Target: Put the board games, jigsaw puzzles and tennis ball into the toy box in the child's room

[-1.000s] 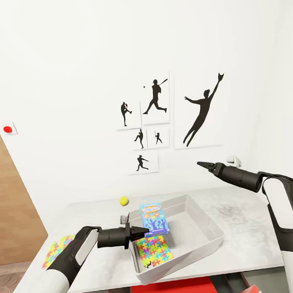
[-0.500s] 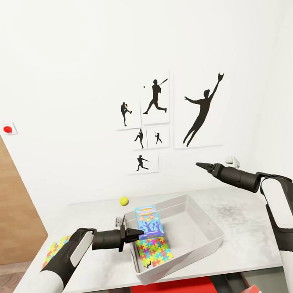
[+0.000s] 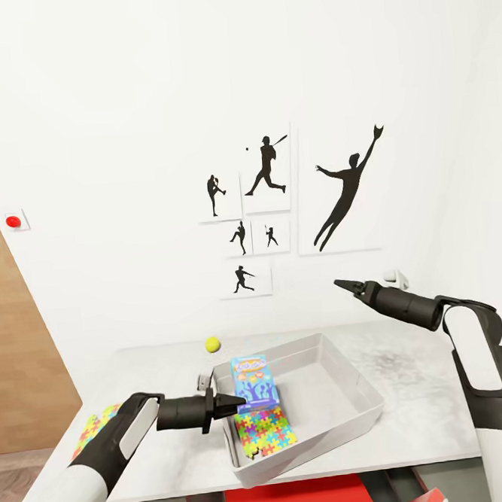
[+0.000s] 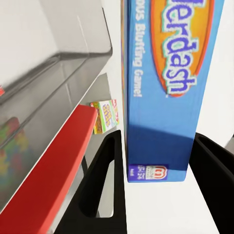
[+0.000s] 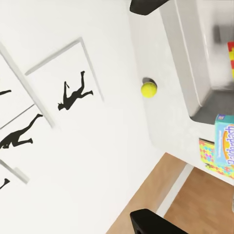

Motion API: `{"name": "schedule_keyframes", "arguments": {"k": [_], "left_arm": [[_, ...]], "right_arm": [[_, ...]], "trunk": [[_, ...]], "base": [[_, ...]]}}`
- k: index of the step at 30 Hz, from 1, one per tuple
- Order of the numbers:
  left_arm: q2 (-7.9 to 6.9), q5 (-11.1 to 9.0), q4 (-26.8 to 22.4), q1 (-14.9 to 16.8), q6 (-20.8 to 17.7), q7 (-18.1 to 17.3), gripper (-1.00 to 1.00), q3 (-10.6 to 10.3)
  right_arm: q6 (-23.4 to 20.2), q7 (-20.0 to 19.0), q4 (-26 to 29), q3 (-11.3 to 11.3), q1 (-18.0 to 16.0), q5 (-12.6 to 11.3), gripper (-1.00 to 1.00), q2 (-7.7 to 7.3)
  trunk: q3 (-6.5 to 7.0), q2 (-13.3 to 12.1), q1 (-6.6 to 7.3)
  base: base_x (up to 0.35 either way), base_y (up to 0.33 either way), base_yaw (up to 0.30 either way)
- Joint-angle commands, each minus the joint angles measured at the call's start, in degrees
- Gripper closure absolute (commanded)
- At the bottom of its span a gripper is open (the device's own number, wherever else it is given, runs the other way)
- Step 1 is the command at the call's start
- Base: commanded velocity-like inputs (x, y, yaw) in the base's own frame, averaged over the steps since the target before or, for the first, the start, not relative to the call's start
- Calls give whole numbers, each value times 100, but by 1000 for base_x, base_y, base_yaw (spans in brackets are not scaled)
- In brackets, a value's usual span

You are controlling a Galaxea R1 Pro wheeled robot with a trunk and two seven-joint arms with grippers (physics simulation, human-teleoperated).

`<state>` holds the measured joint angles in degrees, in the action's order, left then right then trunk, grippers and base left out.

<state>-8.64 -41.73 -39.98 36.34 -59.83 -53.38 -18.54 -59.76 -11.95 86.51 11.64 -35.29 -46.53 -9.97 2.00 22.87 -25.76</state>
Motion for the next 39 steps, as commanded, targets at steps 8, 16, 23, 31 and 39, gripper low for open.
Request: {"name": "schedule_keyframes", "arguments": {"k": [8,16,23,31,39], "left_arm": [[-6,-9,73,-20,-17,-23,100,-26],[2,-2,387,-28,-17,-23,100,-36],[2,-1,573,-31,-17,-23,100,-43],[23,-1,587,-25,-17,-23,100,-45],[51,-1,594,-22,-17,-23,100,-53]], "right_arm": [[-24,-34,-3,5,-12,57,-100,12],[-24,-19,-4,-2,-21,68,-100,19],[-24,-18,-3,2,-19,70,-100,21],[-24,-26,31,17,-6,49,-100,14],[-24,-27,81,4,4,48,-100,13]], "trunk": [[-3,5,-2],[-3,5,-2],[-3,5,-2],[-3,5,-2],[-3,5,-2]], "base": [[0,0,0],[0,0,0],[0,0,0],[0,0,0],[0,0,0]]}}
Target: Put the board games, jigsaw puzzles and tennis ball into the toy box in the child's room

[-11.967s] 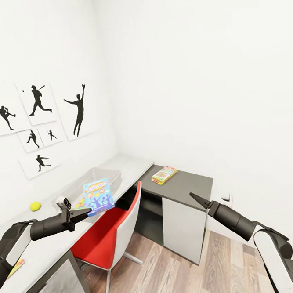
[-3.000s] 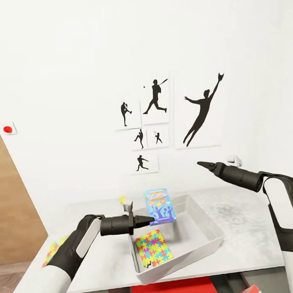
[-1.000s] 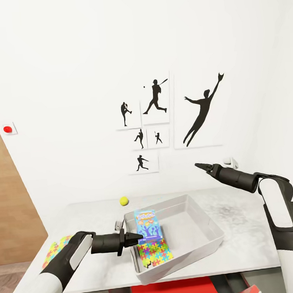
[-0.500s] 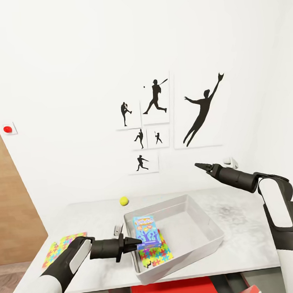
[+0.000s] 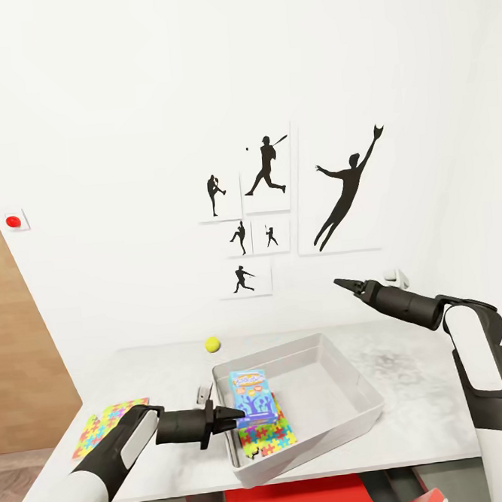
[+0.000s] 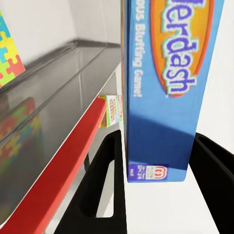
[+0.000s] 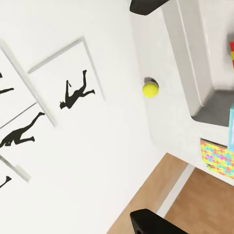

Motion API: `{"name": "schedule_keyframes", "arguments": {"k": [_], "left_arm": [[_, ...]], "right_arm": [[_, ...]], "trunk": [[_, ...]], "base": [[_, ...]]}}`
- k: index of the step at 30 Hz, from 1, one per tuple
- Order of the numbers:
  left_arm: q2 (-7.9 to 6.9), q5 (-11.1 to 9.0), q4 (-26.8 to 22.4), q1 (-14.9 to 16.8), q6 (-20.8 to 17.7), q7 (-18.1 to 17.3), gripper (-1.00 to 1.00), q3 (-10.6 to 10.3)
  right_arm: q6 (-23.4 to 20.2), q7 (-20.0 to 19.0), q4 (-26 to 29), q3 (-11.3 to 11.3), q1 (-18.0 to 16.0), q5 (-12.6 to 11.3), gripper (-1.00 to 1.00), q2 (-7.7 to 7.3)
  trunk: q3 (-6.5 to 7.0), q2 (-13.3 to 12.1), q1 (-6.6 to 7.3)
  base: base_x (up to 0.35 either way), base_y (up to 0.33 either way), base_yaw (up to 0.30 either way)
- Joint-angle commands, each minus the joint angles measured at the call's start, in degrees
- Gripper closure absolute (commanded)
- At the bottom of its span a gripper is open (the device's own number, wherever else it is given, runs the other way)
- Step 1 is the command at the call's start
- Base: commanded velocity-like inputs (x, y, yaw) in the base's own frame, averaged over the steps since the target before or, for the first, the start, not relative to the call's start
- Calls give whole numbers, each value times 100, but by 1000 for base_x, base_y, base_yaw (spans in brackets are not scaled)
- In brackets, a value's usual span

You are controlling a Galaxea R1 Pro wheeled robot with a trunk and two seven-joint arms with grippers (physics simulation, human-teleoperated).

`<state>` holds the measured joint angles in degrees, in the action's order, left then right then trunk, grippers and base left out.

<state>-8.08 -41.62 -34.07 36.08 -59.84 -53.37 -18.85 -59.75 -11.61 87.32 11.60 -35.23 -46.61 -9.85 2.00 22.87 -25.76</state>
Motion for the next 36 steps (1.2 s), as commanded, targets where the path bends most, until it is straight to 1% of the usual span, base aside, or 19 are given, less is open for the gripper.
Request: {"name": "schedule_keyframes", "arguments": {"k": [1,5,6,13,20,26,32,34,36], "left_arm": [[-3,-13,10,4,-16,-25,100,-20],[-1,-13,25,4,-16,-25,100,-9],[1,-13,28,4,-16,-25,-100,-4],[2,-8,28,4,-16,-25,-100,2],[-68,-13,31,4,-16,-39,-100,25],[-227,-45,27,11,-16,-87,-100,47],[-318,-48,8,23,-16,-122,-100,56],[-377,-50,-4,28,-16,-126,-100,59],[-482,-54,-24,35,-16,-130,-100,63]], "right_arm": [[-25,-60,1,7,-3,53,-100,1],[-25,-60,4,16,-2,48,-100,1],[-25,-60,4,19,-2,48,-100,1],[-25,-60,4,17,-5,47,-100,1],[-25,-60,4,19,-3,41,-100,1],[-25,-60,4,14,-4,46,-100,1],[-25,-60,4,13,-2,46,-100,1],[-25,-60,4,15,-2,47,-100,1],[-25,-60,4,16,-3,47,-100,1]], "trunk": [[-3,5,-2],[-3,5,-2],[-3,5,-2],[-3,5,-2],[-3,5,-2],[-3,5,-2],[-3,5,-2],[-3,5,-2],[-3,5,-2]], "base": [[0,0,0],[0,0,0],[0,0,0],[0,0,0],[0,0,0],[0,0,0],[0,0,0],[0,0,0],[0,0,0]]}}
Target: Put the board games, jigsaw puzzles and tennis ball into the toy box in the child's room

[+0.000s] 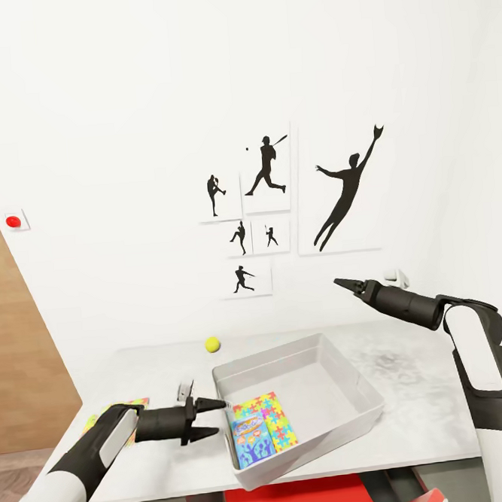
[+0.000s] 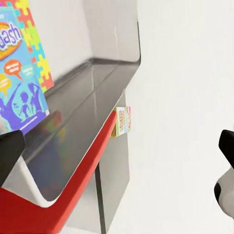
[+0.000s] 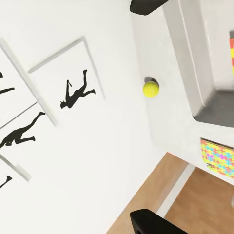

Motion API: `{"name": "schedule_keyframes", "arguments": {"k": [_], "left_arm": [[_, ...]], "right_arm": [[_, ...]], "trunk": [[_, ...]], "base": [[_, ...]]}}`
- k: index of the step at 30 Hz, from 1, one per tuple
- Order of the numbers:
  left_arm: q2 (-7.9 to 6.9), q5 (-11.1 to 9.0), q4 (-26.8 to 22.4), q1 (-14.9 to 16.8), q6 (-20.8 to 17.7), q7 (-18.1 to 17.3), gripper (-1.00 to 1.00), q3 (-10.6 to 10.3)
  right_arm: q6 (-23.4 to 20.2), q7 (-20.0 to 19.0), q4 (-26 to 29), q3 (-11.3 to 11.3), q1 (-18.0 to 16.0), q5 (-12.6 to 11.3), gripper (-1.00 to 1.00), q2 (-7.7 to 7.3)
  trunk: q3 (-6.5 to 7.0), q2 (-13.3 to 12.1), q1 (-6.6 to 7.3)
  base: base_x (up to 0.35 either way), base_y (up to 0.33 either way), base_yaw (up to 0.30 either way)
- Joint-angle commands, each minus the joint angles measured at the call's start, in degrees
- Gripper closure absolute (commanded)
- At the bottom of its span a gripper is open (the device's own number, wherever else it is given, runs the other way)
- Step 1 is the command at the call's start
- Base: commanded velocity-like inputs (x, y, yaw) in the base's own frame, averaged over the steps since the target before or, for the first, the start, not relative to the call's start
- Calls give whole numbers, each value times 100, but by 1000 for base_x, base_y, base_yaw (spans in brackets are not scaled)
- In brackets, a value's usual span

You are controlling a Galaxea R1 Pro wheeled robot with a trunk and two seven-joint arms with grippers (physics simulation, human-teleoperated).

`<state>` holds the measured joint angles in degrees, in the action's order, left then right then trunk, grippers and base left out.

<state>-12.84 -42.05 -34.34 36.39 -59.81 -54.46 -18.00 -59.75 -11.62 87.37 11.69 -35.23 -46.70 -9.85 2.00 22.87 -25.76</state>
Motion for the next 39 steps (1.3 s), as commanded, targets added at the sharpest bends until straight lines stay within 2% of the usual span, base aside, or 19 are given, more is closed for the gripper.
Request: {"name": "schedule_keyframes", "arguments": {"k": [1,8,16,19,22,24,25,27,30,33,35,39], "left_arm": [[-44,-12,-3,8,-19,-31,-100,-21],[-308,30,-16,24,-19,-783,-100,-30],[-683,37,-20,26,-19,-1019,-100,-29],[-870,16,-25,26,-19,-1171,-100,-29],[-1082,33,-28,26,25,-1624,-100,-29],[-1233,44,-28,26,134,-1957,-100,-31],[-1336,49,-29,26,258,-2171,-100,-33],[-1431,52,-29,26,402,-2371,-100,-35],[-1608,47,-42,26,641,-2845,-100,-25],[-1704,59,-131,26,731,-3254,-100,-17],[-1727,64,-215,26,762,-3381,-100,-14],[-1743,71,-330,26,787,-3476,-100,-15]], "right_arm": [[-25,-60,0,8,-3,55,-100,1],[-25,-63,1,31,1,55,-100,-5],[-25,-132,21,56,29,55,-100,-65],[-25,-229,69,70,18,10,-100,-79],[-25,-592,182,170,98,-133,-100,-90],[-25,-908,221,328,288,-183,-100,-89],[-25,-1136,241,481,453,-201,-100,-88],[-25,-1379,255,654,629,-213,-100,-88],[-25,-2008,272,1091,1088,-224,-100,-83],[23,-2550,298,1445,1564,-225,-100,-73],[226,-2797,311,1578,1817,-226,-100,-67],[816,-3328,321,1685,2258,-227,-100,-64]], "trunk": [[-3,5,-2],[-3,5,-2],[-3,5,-2],[-3,5,-2],[-3,5,-2],[-3,5,-2],[-3,5,-2],[-3,5,-2],[-3,5,-2],[-3,5,-2],[-3,5,-2],[-3,5,-2]], "base": [[0,0,0],[0,0,0],[0,0,0],[0,0,0],[0,0,0],[0,0,0],[0,0,0],[0,0,0],[0,0,0],[0,0,0],[-13,0,0],[-98,0,0]]}}
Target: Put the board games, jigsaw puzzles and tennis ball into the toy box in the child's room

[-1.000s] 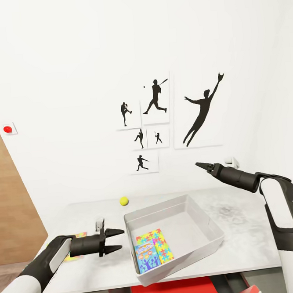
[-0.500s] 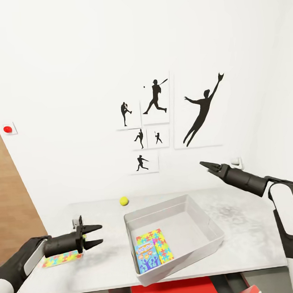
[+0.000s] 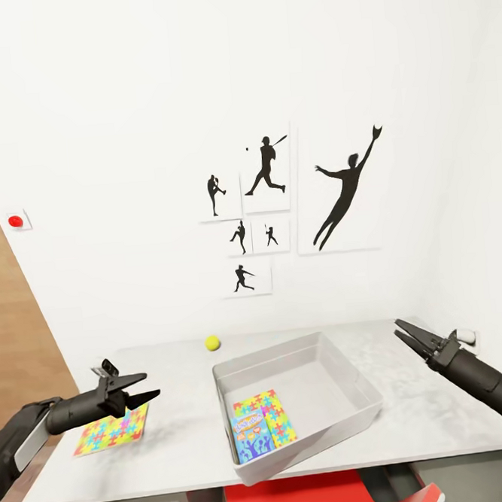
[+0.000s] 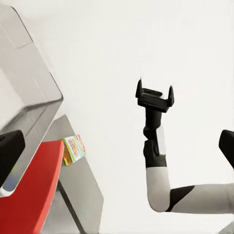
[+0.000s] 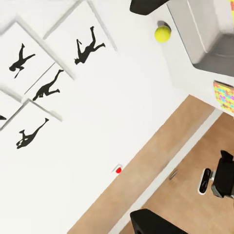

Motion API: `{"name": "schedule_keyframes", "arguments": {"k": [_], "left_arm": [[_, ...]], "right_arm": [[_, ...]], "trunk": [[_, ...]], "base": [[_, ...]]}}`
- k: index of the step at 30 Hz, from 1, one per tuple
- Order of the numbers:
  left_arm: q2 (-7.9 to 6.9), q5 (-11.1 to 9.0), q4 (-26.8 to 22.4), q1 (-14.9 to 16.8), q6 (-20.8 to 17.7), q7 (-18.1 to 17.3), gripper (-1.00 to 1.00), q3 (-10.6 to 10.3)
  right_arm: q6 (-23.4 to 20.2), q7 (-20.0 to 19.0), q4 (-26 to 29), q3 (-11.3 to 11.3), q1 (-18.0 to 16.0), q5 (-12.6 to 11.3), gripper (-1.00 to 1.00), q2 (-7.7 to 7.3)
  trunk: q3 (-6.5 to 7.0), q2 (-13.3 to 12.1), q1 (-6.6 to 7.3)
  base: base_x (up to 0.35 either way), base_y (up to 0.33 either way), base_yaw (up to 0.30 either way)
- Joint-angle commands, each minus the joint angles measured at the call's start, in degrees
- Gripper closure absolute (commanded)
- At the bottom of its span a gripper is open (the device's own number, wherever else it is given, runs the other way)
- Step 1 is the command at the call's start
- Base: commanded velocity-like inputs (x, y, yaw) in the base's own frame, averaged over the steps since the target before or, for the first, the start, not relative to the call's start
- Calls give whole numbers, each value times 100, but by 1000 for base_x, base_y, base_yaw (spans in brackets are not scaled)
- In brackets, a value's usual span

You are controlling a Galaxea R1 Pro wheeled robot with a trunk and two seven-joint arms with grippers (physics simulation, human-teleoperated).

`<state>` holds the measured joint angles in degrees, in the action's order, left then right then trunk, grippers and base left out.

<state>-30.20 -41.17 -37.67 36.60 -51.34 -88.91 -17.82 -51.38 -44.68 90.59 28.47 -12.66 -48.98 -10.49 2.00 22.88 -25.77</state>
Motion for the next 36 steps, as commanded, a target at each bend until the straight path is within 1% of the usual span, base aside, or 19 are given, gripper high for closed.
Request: {"name": "schedule_keyframes", "arguments": {"k": [1,2,3,5,10,13,19,23,26,34,36], "left_arm": [[-9,-16,-10,5,-57,-39,-100,-33],[-11,-15,-21,5,-54,-46,-100,-34],[-18,-13,-37,5,-47,-55,-100,-32],[-23,-9,-51,7,-36,-60,-100,-29],[-28,-6,-63,13,-27,-56,-100,87],[-29,-5,-70,14,-22,-59,-100,139],[-39,2,-73,14,-17,-66,-100,161],[-147,-3,-74,14,-13,-77,-100,167],[-199,-4,-74,14,-10,-83,-100,171],[-256,-5,-77,14,-10,-94,-100,186],[-314,-5,-84,14,-15,-109,-100,220]], "right_arm": [[69,-119,0,13,58,7,-100,1],[151,-216,0,16,104,15,-100,3],[282,-391,1,20,173,29,-100,11],[405,-587,2,24,235,42,-100,22],[519,-778,2,37,289,59,-100,40],[534,-808,2,42,296,62,-100,21],[547,-818,-4,45,299,64,-100,26],[550,-816,-1,43,299,64,-100,44],[550,-817,1,39,299,64,-100,55],[551,-820,2,36,299,64,-100,58],[551,-820,2,39,299,64,-100,55]], "trunk": [[-2,4,-1],[-1,4,-1],[2,4,-1],[11,4,-1],[50,4,-1],[77,4,-1],[131,4,-1],[167,4,-1],[194,4,-1],[267,4,-1],[285,4,-1]], "base": [[-104,0,0],[-83,0,0],[-53,0,0],[-35,0,0],[-11,0,0],[-9,0,0],[-106,66,0],[-154,124,0],[-77,59,0],[-15,11,0],[-2,2,0]]}}
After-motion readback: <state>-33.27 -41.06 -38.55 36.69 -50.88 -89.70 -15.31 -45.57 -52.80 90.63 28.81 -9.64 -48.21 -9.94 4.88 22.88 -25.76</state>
